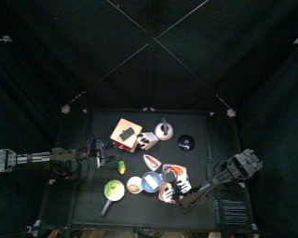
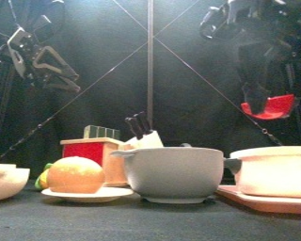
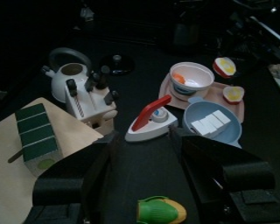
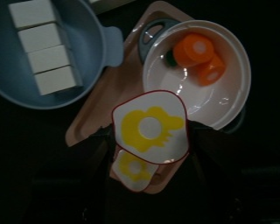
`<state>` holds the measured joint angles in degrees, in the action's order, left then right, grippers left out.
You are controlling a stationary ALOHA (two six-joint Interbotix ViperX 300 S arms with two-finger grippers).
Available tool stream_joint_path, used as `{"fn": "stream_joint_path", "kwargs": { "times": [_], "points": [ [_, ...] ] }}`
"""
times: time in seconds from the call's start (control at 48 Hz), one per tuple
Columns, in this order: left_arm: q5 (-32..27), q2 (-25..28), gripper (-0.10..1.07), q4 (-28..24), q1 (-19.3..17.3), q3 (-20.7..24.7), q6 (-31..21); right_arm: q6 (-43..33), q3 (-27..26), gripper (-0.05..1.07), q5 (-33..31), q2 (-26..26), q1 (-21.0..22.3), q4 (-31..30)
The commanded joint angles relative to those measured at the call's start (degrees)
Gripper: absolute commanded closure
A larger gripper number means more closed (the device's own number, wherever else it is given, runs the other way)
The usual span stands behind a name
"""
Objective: Place apple half in pot
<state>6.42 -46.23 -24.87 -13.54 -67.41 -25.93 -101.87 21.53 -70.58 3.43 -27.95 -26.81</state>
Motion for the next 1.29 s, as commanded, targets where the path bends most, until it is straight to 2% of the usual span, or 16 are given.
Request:
{"fn": "stream_joint_path", "kwargs": {
  "times": [0.0, 0.417, 0.667, 0.979, 1.271],
  "points": [
    [0.2, 0.0, 0.11, 0.1, -0.2, 0.7, 0.0, 0.0, 1.1, 0.26, -0.2, -2.5, 1.6, 0.2],
    [0.2, 0.1, 0.11, 0.1, -0.1, 0.5, 0.0, -0.2, 6.2, 0.22, -0.5, -2.9, 5.1, 1.3],
    [0.2, 0.1, 0.11, 0.1, -0.1, 0.4, 0.0, -1.5, 6.5, 0.15, -1.0, -2.6, 5.1, 0.7],
    [0.2, 0.0, 0.11, 0.1, -0.3, 0.4, 0.0, -3.9, 7.2, 0.0, -0.9, -2.5, 5.1, 1.1],
    [0.1, 0.1, 0.11, 0.1, -1.0, 0.2, 0.0, -3.4, 5.6, 0.0, -0.7, -3.0, 4.6, 0.3]
  ]
}}
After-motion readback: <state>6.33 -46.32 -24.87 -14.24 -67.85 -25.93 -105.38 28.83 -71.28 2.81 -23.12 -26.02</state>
